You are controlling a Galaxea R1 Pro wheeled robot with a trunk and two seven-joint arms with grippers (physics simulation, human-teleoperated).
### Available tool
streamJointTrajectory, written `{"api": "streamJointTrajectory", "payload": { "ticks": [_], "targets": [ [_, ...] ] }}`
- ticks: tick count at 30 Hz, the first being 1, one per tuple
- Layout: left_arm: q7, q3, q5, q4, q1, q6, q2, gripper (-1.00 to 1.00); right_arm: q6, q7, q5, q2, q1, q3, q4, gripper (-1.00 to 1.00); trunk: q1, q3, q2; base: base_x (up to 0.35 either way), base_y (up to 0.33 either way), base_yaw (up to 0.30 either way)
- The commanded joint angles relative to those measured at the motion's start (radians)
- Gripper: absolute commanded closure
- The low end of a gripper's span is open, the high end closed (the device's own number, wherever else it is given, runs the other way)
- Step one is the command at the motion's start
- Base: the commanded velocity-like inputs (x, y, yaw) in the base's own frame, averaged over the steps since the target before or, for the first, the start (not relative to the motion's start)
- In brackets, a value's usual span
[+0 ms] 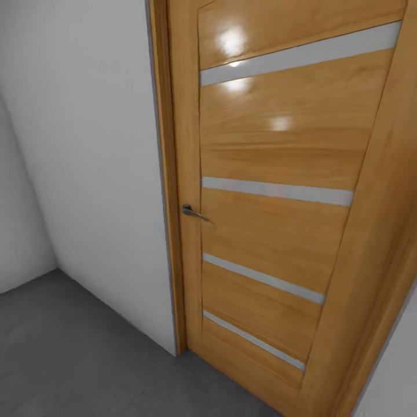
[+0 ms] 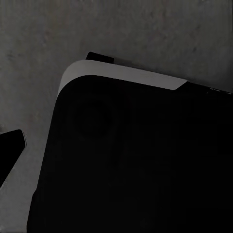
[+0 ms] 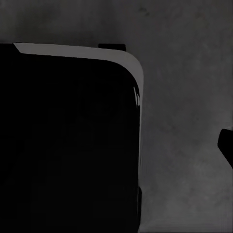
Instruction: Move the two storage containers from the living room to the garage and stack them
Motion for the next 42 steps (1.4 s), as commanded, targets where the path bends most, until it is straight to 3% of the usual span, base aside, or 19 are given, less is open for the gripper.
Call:
{"api": "streamJointTrajectory", "payload": {
  "ticks": [1,30,42],
  "targets": [
    [0.000,0.000,0.010,0.000,0.000,-0.002,0.000,-1.00,-0.002,0.001,0.002,0.000,0.000,-0.001,0.000,-1.00,0.000,-0.001,0.000,0.000,0.249,-0.289],
    [0.000,0.000,0.010,-0.001,0.000,-0.002,0.000,-1.00,-0.002,0.002,0.001,0.000,0.000,-0.001,0.000,-1.00,0.000,-0.001,0.000,0.038,0.153,-0.289],
    [0.000,0.000,0.010,-0.001,0.000,-0.002,0.000,-1.00,-0.002,0.002,0.001,0.000,0.000,-0.001,0.000,-1.00,0.000,-0.001,0.000,0.015,0.032,-0.288]
  ]
}}
